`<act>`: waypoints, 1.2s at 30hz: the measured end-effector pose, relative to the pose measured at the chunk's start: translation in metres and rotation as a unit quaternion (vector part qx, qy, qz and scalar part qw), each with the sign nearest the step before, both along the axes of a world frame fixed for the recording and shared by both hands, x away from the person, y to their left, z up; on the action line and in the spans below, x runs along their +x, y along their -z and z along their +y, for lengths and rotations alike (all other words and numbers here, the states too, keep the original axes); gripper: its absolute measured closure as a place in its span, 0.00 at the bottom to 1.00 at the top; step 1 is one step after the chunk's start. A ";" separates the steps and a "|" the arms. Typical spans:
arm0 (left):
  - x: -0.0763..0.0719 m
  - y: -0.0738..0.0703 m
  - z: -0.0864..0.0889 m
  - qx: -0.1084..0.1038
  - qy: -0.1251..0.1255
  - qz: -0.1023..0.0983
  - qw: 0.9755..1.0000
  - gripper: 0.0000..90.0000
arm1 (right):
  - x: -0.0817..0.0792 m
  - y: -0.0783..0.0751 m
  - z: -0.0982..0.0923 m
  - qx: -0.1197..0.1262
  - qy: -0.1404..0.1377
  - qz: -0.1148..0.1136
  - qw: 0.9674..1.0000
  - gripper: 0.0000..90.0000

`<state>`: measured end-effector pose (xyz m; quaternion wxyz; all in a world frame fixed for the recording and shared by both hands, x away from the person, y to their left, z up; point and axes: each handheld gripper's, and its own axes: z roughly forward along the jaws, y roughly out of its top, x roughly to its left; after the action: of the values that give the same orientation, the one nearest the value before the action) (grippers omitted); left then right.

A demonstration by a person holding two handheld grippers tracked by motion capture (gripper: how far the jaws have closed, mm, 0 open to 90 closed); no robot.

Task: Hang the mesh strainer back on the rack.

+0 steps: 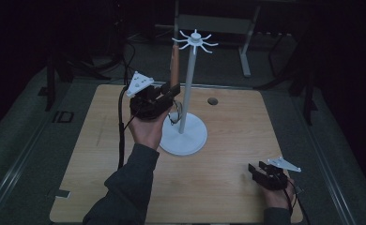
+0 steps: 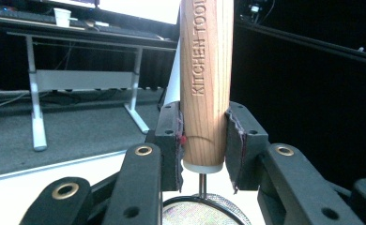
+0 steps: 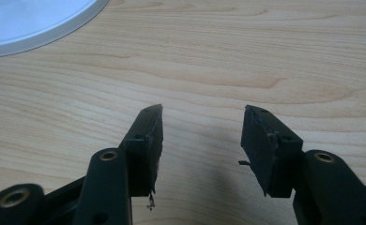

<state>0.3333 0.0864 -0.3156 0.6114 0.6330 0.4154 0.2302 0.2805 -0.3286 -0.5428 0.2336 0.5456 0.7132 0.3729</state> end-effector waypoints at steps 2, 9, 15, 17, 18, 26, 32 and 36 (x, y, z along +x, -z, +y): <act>0.001 -0.001 -0.001 0.002 -0.001 0.000 1.000 0.78 | 0.000 0.000 0.000 0.000 0.000 0.000 1.000 0.54; 0.007 -0.003 -0.003 0.013 -0.013 0.001 1.000 0.78 | 0.000 0.000 0.000 0.001 0.001 0.000 1.000 0.54; 0.011 -0.004 -0.008 0.026 -0.017 0.003 1.000 0.78 | 0.000 0.000 0.000 0.000 -0.001 0.000 1.000 0.54; 0.012 -0.005 -0.009 0.032 -0.020 0.002 0.999 0.78 | 0.000 0.000 0.000 0.000 -0.001 0.000 1.000 0.54; 0.013 -0.005 -0.010 0.032 -0.020 0.002 0.999 0.78 | 0.000 0.000 0.000 0.000 -0.001 0.000 1.000 0.54; 0.019 -0.007 -0.017 0.047 -0.030 0.003 0.998 0.78 | 0.001 0.001 0.000 0.000 -0.001 0.001 1.000 0.54; 0.022 -0.004 -0.020 0.056 -0.034 0.005 0.998 0.77 | 0.001 0.000 -0.001 -0.001 -0.002 0.000 1.000 0.54; 0.023 -0.004 -0.021 0.056 -0.035 0.005 0.998 0.77 | 0.001 0.000 -0.001 -0.001 -0.002 0.000 1.000 0.54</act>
<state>0.3560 0.0651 -0.3120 0.5647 0.6521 0.4270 0.2712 0.2815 -0.3298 -0.5432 0.2334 0.5441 0.7147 0.3724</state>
